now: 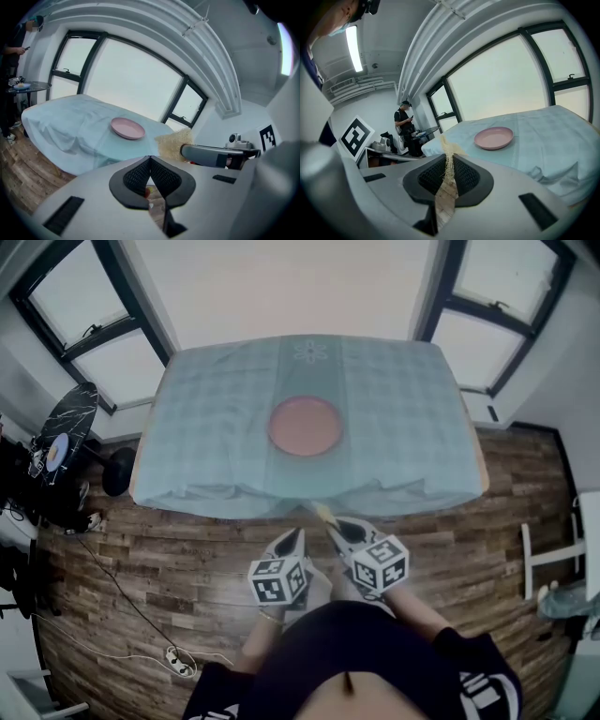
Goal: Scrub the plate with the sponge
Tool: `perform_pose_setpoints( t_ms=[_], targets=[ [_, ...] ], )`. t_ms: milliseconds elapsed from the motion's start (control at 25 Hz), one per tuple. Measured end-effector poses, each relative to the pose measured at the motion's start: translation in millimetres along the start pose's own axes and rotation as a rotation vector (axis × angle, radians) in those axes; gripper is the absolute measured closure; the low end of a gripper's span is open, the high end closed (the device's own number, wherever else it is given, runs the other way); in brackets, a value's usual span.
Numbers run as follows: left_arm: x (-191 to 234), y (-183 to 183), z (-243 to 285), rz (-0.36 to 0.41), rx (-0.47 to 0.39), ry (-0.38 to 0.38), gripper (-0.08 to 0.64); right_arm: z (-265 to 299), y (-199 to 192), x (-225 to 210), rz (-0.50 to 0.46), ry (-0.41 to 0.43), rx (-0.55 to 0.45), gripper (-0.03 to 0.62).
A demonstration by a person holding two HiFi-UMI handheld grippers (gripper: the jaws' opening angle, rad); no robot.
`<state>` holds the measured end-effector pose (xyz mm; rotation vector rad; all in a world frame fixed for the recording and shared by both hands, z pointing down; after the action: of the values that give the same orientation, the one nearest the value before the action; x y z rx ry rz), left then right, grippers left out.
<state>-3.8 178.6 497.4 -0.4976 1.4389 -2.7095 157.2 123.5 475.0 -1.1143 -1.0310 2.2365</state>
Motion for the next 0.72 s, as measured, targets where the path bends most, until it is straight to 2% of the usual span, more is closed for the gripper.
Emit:
perform_pose_setpoints(
  t_ms=[440, 720],
  targets=[
    [80, 59, 41, 0.027, 0.001, -0.042, 0.551, 82, 57, -4, 0.005, -0.038, -0.017, 0.552],
    [124, 83, 67, 0.038, -0.007, -0.061, 0.551, 129, 77, -9, 0.006, -0.067, -0.031, 0.552]
  ],
)
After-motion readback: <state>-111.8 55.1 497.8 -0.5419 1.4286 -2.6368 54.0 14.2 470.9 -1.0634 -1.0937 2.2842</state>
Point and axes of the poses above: the fingertips, and each gripper's own axes: z forward along the fingers, x to its left, y out of its top, the point moved 9 cm from there along -z, backward along the fingers, and after that the axes turned 12 degrees about z, right-handed, at the moved point
